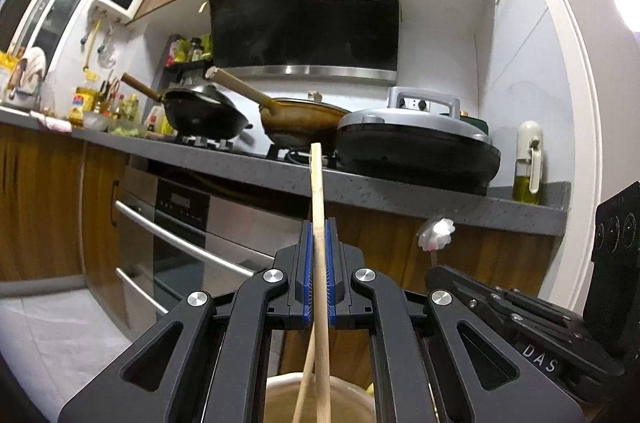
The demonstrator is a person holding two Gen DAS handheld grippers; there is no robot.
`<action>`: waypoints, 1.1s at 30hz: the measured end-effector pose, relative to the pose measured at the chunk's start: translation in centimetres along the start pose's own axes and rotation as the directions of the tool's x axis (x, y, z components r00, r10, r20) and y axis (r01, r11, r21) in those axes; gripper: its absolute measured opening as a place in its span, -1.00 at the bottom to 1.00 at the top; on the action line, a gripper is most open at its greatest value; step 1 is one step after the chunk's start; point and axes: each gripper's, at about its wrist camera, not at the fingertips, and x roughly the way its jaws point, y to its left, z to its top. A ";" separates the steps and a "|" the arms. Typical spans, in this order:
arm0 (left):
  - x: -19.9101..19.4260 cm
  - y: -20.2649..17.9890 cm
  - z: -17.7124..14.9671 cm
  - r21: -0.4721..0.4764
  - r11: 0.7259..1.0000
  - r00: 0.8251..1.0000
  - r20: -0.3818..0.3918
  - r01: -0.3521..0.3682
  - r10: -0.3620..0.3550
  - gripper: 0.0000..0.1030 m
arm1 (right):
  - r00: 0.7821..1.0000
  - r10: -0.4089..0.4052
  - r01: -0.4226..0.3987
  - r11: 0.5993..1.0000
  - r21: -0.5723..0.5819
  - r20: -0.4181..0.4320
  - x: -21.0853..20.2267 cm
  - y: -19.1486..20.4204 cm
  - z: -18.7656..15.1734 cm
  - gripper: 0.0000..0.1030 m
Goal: Organize utensils
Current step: 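Drop the chopstick into the tall cup while the right tool drops the silver spoon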
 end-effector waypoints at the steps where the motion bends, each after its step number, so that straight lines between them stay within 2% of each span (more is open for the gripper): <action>1: -0.1 0.0 -0.1 0.010 1.000 1.000 0.001 0.001 -0.001 -0.87 | 1.000 0.001 -0.001 1.000 0.000 -0.007 0.1 -0.1 -0.2 -0.97; 8: -1.1 -0.1 -0.6 0.048 0.999 1.000 -0.010 0.007 -0.006 -0.87 | 0.999 0.005 -0.005 1.000 -0.014 -0.041 0.1 0.0 -1.2 -0.97; 16: -4.2 -0.3 -0.8 0.116 0.992 0.998 -0.043 0.057 -0.052 -0.87 | 0.995 0.002 -0.005 0.999 -0.033 -0.098 -1.3 -0.3 -2.6 -0.97; 21: -5.1 0.1 -1.8 0.137 0.990 0.995 -0.094 0.042 -0.029 -0.87 | 0.991 -0.006 0.001 0.999 -0.035 -0.132 -1.6 -0.3 -3.6 -0.97; 25: -5.7 0.2 -2.2 0.147 0.989 0.993 -0.121 0.033 -0.015 -0.86 | 0.977 -0.002 -0.007 0.999 -0.040 -0.214 -0.7 0.3 -4.2 -0.97; 27: -5.9 0.2 -2.1 0.147 0.989 0.992 -0.128 0.024 -0.005 -0.73 | 0.977 -0.015 0.002 0.998 -0.058 -0.212 -0.9 0.7 -4.3 -0.97; 28: -6.1 0.2 -2.1 0.144 0.989 0.991 -0.133 0.023 -0.004 -0.73 | 0.976 -0.015 0.002 0.998 -0.060 -0.215 -0.9 0.8 -4.3 -0.97; 30: -6.6 0.2 -1.9 0.143 0.990 0.990 -0.139 0.015 0.005 -0.72 | 0.975 -0.021 0.008 0.998 -0.060 -0.222 -1.0 1.0 -4.3 -0.88; 31: -6.9 0.2 -1.9 0.139 0.990 0.989 -0.144 0.012 0.008 -0.67 | 0.974 -0.032 0.018 0.998 -0.062 -0.226 -1.2 1.2 -4.2 -0.71; 32: -7.2 0.2 -1.8 0.134 0.991 0.989 -0.147 0.010 0.010 -0.61 | 0.973 -0.036 0.022 0.998 -0.063 -0.227 -1.3 1.3 -4.2 -0.45; 33: -7.6 0.3 -1.7 0.125 0.992 0.988 -0.151 0.008 0.011 -0.48 | 0.973 -0.039 0.025 0.998 -0.063 -0.229 -1.4 1.4 -4.1 -0.31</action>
